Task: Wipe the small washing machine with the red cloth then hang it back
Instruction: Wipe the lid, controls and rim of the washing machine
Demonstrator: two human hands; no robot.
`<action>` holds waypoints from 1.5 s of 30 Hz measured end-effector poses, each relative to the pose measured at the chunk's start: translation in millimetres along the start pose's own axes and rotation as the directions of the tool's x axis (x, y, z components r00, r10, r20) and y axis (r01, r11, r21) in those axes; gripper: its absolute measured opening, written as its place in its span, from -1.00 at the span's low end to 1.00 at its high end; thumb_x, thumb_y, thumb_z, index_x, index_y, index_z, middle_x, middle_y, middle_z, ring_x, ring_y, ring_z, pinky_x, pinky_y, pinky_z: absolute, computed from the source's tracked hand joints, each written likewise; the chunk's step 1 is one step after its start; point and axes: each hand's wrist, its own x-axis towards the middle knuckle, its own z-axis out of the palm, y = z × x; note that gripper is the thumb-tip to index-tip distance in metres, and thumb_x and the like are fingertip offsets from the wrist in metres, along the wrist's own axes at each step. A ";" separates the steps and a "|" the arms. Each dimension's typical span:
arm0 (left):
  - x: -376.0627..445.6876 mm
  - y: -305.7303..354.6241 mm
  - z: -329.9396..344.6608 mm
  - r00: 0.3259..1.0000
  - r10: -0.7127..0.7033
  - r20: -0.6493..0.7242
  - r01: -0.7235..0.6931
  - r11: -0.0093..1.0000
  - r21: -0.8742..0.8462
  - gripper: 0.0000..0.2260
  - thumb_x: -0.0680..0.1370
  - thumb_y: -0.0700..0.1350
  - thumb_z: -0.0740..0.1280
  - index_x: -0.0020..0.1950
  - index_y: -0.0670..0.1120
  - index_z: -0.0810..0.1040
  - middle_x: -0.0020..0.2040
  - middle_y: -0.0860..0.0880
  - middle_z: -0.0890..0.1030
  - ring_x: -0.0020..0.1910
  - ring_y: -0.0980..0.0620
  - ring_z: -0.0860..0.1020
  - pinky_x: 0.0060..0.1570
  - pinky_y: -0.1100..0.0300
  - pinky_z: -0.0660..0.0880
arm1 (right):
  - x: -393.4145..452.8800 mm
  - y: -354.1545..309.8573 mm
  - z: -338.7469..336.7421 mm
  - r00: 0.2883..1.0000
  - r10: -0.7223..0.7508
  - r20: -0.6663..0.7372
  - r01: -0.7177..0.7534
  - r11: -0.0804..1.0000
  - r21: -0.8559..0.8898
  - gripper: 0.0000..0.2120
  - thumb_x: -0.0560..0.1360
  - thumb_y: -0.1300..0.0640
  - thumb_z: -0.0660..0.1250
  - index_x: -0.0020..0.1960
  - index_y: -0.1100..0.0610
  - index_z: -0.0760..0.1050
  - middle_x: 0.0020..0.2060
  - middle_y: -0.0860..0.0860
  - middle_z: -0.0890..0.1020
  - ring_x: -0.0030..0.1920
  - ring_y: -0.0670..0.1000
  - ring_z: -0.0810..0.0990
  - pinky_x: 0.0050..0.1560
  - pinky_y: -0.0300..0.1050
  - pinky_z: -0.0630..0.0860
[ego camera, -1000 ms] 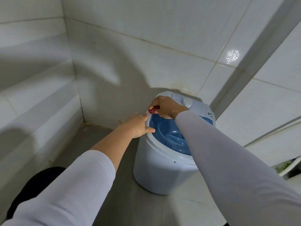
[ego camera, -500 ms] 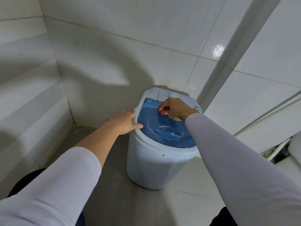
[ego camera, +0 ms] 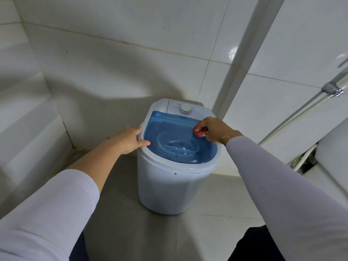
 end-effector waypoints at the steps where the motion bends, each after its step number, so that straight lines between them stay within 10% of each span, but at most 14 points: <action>1: 0.6 -0.5 0.2 1.000 0.002 -0.001 -0.002 1.000 0.001 -0.28 0.51 0.25 0.20 0.55 0.05 -0.04 0.57 -0.16 0.01 0.55 -0.16 -0.03 0.44 -0.28 0.05 | -3.3 2.9 -0.7 1.000 0.005 -0.007 -0.005 1.000 -0.002 -0.70 0.49 0.33 0.29 0.17 0.12 0.59 0.19 0.06 0.59 0.17 0.07 0.53 0.13 -0.30 0.31; 21: -13.3 -1.7 11.5 0.996 0.006 -0.086 -0.014 0.996 -0.090 -0.36 0.54 0.25 0.14 0.54 0.05 0.07 0.56 -0.16 0.08 0.54 -0.17 0.05 0.44 -0.29 0.05 | -29.6 26.0 -13.8 0.983 0.173 0.056 -0.173 0.985 -0.012 -0.77 0.53 0.21 0.26 0.14 0.10 0.60 0.15 0.08 0.60 0.02 0.03 0.50 0.19 -0.11 0.49; 37: -9.6 -13.0 28.0 0.997 0.022 -0.068 -0.043 0.948 -0.317 0.01 0.12 0.56 0.10 0.46 0.06 0.25 0.44 -0.05 0.39 0.49 -0.12 0.23 0.34 -0.28 0.25 | 54.8 -156.4 -8.5 0.948 -0.304 0.092 0.316 0.933 -0.172 -0.63 0.48 0.35 0.23 0.20 0.06 0.53 0.18 0.02 0.57 0.15 0.03 0.51 0.05 -0.24 0.30; 45: -19.3 -3.7 20.2 0.998 -0.010 -0.059 -0.003 0.978 -0.210 -0.26 0.46 0.36 0.19 0.52 0.01 0.14 0.54 -0.03 0.20 0.55 -0.08 0.00 0.35 -0.45 -0.03 | 60.6 -147.4 15.8 0.925 -0.296 0.239 0.335 0.932 -0.140 -0.69 0.48 0.25 0.30 0.18 0.02 0.58 0.17 -0.02 0.61 0.20 0.02 0.54 0.12 -0.24 0.35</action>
